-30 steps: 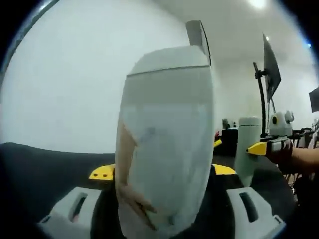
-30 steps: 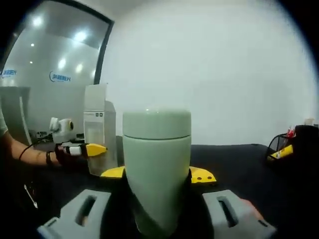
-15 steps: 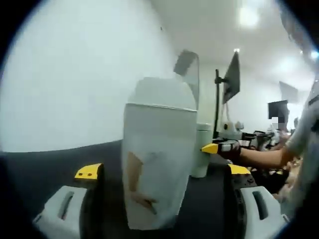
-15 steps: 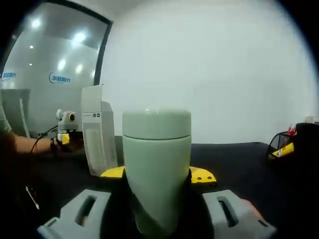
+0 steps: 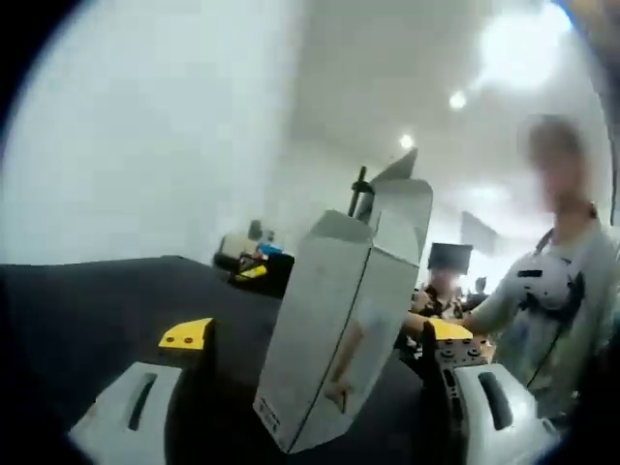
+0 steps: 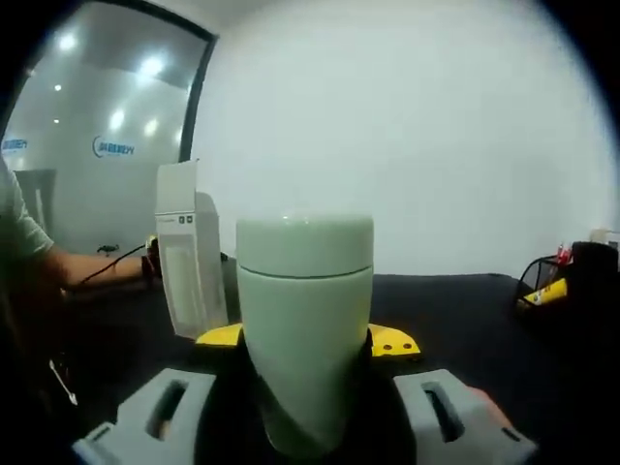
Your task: Assemble the cup parts correctly, then place the assembled cup into the box.
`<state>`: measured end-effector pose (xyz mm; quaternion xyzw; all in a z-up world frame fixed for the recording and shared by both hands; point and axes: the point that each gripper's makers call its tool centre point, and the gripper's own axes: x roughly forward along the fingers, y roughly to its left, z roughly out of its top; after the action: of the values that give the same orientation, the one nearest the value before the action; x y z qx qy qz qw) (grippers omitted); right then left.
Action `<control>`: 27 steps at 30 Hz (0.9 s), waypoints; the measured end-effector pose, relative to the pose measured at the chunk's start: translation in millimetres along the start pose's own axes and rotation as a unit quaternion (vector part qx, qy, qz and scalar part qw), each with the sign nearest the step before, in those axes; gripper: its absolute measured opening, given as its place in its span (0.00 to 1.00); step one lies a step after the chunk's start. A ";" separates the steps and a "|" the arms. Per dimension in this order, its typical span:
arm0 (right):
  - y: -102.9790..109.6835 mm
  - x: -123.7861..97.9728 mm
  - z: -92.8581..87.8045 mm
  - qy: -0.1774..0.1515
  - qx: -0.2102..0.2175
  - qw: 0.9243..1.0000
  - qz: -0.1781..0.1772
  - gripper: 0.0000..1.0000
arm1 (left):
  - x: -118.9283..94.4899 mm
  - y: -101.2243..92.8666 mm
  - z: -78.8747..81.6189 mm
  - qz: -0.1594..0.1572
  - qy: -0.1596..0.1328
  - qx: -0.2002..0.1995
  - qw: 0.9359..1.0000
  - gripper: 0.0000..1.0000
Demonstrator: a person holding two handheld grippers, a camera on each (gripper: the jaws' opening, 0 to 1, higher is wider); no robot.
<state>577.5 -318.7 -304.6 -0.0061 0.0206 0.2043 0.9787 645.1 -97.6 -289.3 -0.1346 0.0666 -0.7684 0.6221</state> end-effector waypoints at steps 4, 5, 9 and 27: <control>0.1 1.5 -0.1 0.005 -0.006 1.000 -0.003 0.43 | 12.8 -0.8 6.0 -0.061 0.008 0.004 0.998 0.90; -0.2 1.4 -0.1 0.005 -0.006 1.000 -0.003 0.43 | 14.5 -0.5 5.7 -0.072 0.015 0.004 0.997 0.91; -0.1 1.7 -0.1 0.005 0.001 1.000 -0.008 0.43 | 23.0 -7.8 -5.2 -0.147 0.074 -0.005 0.986 0.87; 3.2 2.6 0.0 0.005 0.000 1.000 -0.011 0.43 | 21.1 14.2 -15.8 -0.110 0.105 0.029 0.988 0.45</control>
<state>578.6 -314.7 -304.7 -0.0073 0.0258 0.1938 0.9807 649.8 -122.3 -305.6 -0.0416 0.0942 -0.8437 0.5269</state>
